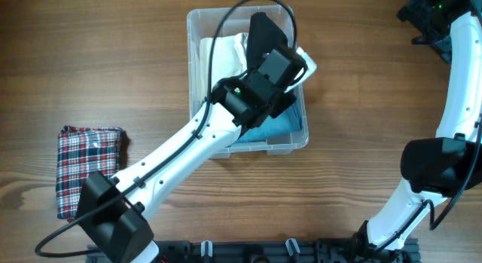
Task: Pack container
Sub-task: 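Lower the denim into the bin beside the black bundle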
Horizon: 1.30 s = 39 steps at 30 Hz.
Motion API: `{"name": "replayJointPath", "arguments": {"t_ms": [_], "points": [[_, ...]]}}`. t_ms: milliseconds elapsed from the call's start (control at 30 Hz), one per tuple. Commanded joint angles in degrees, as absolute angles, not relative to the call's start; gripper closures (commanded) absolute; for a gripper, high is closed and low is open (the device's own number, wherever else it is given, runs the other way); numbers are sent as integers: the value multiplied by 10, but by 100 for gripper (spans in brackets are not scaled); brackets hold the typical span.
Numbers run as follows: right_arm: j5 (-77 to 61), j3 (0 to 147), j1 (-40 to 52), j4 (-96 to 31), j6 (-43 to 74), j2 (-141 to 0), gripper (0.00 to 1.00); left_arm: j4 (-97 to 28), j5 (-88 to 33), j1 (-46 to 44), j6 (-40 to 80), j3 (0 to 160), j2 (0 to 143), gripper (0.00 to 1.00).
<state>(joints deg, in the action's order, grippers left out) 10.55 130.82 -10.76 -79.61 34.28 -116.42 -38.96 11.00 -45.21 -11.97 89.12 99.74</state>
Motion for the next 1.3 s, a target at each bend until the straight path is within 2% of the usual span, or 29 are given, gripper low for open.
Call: {"name": "replayJointPath", "arguments": {"t_ms": [0,267,400,500,667,833,1033,1133,1267], "points": [[107,1306,-106,-795,345,-1171,0,-373,84,-451,63,899,994,87],[107,1306,-106,-795,345,-1171,0,-384,83,-451,161,899,1067,96],[107,1306,-106,-795,345,-1171,0,-403,82,-451,173,899,1109,96],[107,1306,-106,-795,345,-1171,0,-426,31,-452,172,899,1142,94],[107,1306,-106,-795,345,-1171,0,-511,-20,-452,167,899,1149,92],[107,1306,-106,-795,345,-1171,0,-569,-21,-452,124,899,1148,89],[107,1306,-106,-795,345,-1171,0,-518,13,-452,120,914,1066,88],[107,1306,-106,-795,345,-1171,0,-436,31,-451,122,914,998,92],[107,1306,-106,-795,345,-1171,0,-348,105,-442,125,912,993,90]]}}
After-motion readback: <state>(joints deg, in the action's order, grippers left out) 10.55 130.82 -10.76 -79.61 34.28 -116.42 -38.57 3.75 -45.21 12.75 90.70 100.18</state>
